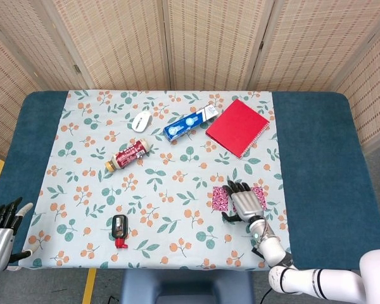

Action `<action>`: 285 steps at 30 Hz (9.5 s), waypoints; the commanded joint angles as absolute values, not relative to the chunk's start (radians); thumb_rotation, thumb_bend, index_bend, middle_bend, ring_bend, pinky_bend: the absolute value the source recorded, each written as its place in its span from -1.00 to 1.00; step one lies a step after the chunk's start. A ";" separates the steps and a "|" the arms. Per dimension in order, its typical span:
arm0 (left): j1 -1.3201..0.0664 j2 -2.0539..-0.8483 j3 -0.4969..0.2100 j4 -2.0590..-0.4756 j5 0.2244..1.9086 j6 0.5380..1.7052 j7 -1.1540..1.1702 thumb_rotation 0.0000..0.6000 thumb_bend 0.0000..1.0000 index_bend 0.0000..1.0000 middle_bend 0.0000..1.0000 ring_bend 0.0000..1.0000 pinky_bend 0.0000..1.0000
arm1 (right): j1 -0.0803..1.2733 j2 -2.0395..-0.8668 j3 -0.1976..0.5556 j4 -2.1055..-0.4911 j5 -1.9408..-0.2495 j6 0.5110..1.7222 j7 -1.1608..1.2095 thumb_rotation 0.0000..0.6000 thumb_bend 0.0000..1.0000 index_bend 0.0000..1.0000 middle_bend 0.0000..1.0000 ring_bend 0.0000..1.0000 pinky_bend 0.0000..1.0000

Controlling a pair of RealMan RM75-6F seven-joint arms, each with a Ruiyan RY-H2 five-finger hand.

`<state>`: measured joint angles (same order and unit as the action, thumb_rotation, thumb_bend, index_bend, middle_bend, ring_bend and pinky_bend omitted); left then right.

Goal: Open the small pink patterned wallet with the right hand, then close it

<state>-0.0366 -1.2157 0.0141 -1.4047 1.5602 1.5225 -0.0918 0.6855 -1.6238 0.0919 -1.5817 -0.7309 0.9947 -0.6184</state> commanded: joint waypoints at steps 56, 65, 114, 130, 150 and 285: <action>-0.036 -1.227 0.016 -1.361 1.549 1.508 -0.134 1.00 -0.58 -0.70 -1.00 -0.87 -1.00 | 0.705 -1.707 0.109 -1.508 -0.715 1.038 -0.667 0.57 -0.35 -0.53 -0.89 -1.00 -1.00; -0.035 -1.226 0.016 -1.363 1.549 1.510 -0.132 1.00 -0.58 -0.71 -1.00 -0.87 -1.00 | 0.691 -1.678 0.107 -1.538 -0.760 1.047 -0.631 0.59 -0.35 -0.53 -0.89 -1.00 -1.00; -0.038 -1.186 0.017 -1.505 1.550 1.506 0.001 1.00 -0.58 -0.72 -1.00 -0.86 -1.00 | 0.564 -1.405 0.029 -1.447 -1.097 0.886 -0.212 0.57 -0.35 -0.53 -0.88 -1.00 -1.00; -0.035 -1.189 0.016 -1.496 1.555 1.515 -0.012 1.00 -0.58 -0.72 -1.00 -0.86 -1.00 | 0.544 -1.401 0.035 -1.459 -1.078 0.891 -0.229 0.57 -0.35 -0.65 -0.89 -1.00 -1.00; -0.029 -1.189 0.017 -1.488 1.559 1.525 -0.022 1.00 -0.58 -0.72 -1.00 -0.87 -1.00 | 0.544 -1.423 0.037 -1.432 -1.064 0.874 -0.258 0.56 -0.35 -0.74 -0.90 -1.00 -1.00; -0.028 -1.184 0.014 -1.489 1.563 1.528 -0.030 1.00 -0.58 -0.72 -1.00 -0.87 -1.00 | 0.477 -1.323 0.046 -1.599 -1.091 1.033 -0.265 0.57 -0.35 -0.80 -0.88 -1.00 -1.00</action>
<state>-0.0272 -1.1847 0.0141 -1.4883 1.5624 1.5281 -0.0308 0.5048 -1.3639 0.0466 -1.5574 -1.0536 0.9805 -0.2729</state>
